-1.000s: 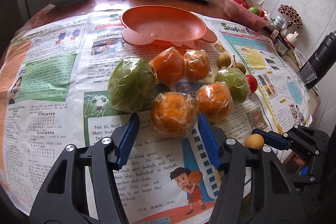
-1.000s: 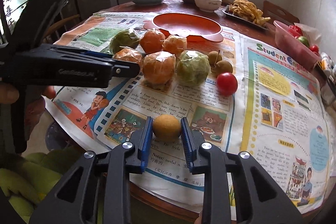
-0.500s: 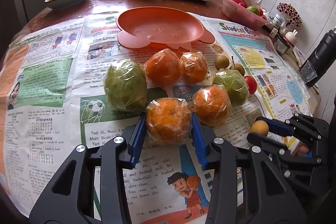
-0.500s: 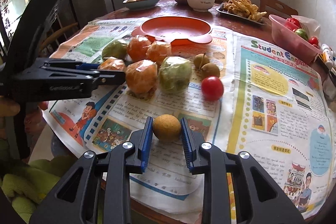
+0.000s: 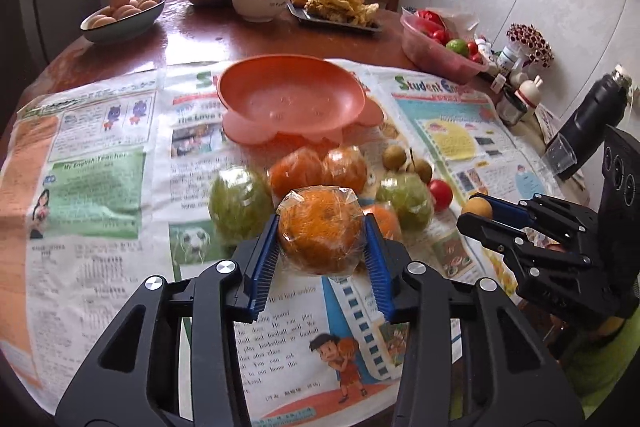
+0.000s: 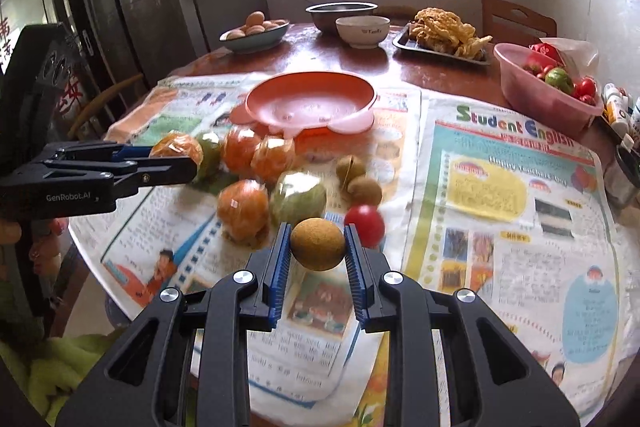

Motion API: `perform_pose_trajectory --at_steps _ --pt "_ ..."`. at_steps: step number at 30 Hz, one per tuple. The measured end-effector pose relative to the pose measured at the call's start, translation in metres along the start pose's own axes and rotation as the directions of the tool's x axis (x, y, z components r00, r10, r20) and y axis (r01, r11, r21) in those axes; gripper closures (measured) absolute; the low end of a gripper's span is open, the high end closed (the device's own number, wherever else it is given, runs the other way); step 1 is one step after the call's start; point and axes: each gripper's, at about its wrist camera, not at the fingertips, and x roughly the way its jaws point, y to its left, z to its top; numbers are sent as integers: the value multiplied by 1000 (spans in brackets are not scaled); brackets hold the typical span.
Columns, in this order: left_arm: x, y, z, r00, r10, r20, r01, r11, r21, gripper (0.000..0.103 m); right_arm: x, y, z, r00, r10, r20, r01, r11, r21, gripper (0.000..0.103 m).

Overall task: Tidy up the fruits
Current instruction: 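Lift the bagged mandarin with left gripper while right gripper carries yellow fruit to the orange bowl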

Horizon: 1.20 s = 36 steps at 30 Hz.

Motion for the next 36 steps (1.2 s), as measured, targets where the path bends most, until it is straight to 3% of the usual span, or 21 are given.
perform_pose_trajectory --at_steps 12,36 --pt "26 29 49 1000 14 -14 -15 999 -38 70 38 -9 51 999 30 -18 -30 999 -22 77" --pt "100 42 115 995 12 -98 -13 1000 -9 70 108 -20 102 995 28 -101 -37 995 -96 77"
